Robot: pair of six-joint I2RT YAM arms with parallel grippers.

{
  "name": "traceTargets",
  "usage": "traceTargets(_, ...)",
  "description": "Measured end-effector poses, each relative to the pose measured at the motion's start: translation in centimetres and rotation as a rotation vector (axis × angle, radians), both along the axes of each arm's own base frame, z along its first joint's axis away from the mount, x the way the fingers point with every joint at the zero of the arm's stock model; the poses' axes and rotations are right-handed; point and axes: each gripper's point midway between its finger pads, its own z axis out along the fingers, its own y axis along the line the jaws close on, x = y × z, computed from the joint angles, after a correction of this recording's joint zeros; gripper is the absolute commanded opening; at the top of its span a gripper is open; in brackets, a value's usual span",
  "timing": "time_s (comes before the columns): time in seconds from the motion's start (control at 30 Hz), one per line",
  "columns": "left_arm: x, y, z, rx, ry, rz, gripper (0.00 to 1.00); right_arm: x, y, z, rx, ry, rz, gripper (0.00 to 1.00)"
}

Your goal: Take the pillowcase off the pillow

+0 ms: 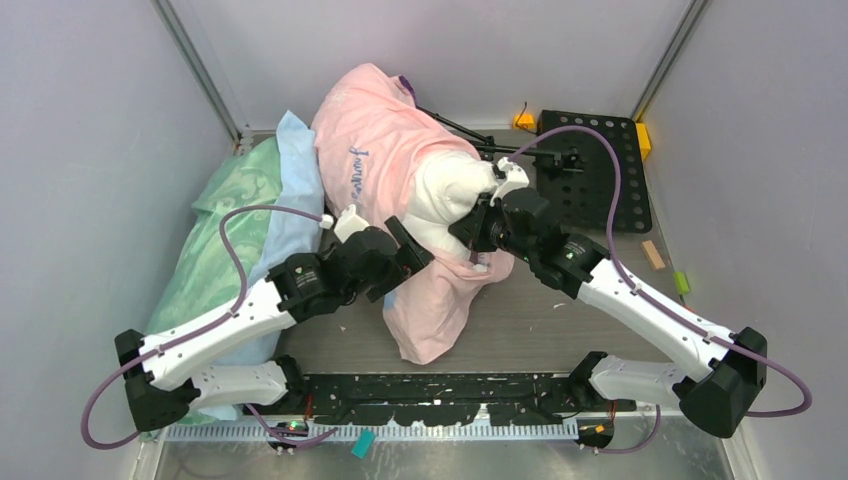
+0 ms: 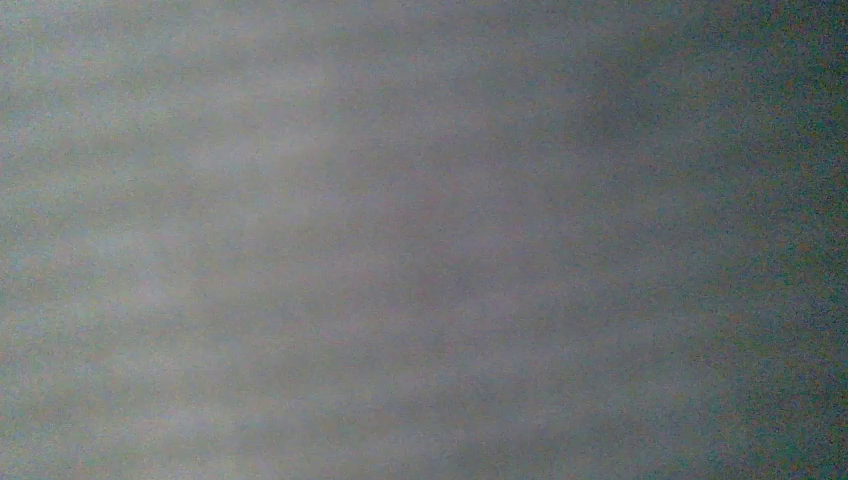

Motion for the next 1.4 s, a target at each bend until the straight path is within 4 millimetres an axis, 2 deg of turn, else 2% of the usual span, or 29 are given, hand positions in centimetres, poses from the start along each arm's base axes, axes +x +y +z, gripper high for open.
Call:
traceTargets(0.2, 0.7, -1.0, -2.3, 0.034, 0.076, 0.053, 0.93, -0.2, 0.3, 0.1, 0.01, 0.004, 0.017, 0.0)
traceTargets(0.3, 0.7, -1.1, -2.8, 0.035, 0.093, 0.069, 0.95, -0.3, 0.4, 0.1, 0.015, 0.008, 0.024, 0.0)
traceTargets(0.4, 0.7, -1.0, -3.0, 0.029, 0.091, 0.071, 0.9, -0.4, 0.5, 0.1, 0.017, 0.009, 0.028, 0.0)
traceTargets(0.47, 0.7, -1.0, -3.0, 0.024, 0.089, 0.071, 0.82, -0.4, 0.5, 0.1, 0.017, 0.01, 0.03, 0.0)
traceTargets(0.53, 0.6, -0.9, -3.2, 0.022, 0.087, 0.071, 0.69, -0.4, 0.5, 0.0, 0.016, 0.011, 0.03, 0.0)
traceTargets(0.63, 0.3, -0.3, -4.1, 0.014, 0.097, 0.086, 0.32, -0.4, 0.4, -0.1, 0.015, 0.011, 0.029, 0.0)
traceTargets(0.67, 0.1, 0.0, -4.9, 0.013, 0.103, 0.092, 0.24, -0.4, 0.4, 0.0, 0.015, 0.01, 0.028, 0.0)
traceTargets(0.83, -1.3, 1.8, -10.7, 0.051, 0.165, 0.114, 0.06, -0.4, -0.1, -0.1, -0.004, 0.007, 0.008, 0.0)
traceTargets(0.9, -1.9, 2.5, -13.1, 0.081, 0.194, 0.116, 0.03, -0.2, -0.5, -0.1, -0.017, 0.005, -0.015, 0.0)
traceTargets(1.0, -2.5, 3.2, -15.2, 0.102, 0.224, 0.121, 0.02, 0.1, -1.0, 0.3, -0.033, -0.003, -0.046, 0.0)
traceTargets(1.2, -2.4, 3.0, -16.2, 0.093, 0.221, 0.121, 0.0, 0.6, -1.8, 1.0, -0.05, -0.011, -0.1, 0.0)
traceTargets(1.4, -1.7, 1.8, -16.8, 0.114, 0.188, 0.074, 0.0, 0.8, -2.4, 2.1, -0.029, 0.001, -0.162, 0.0)
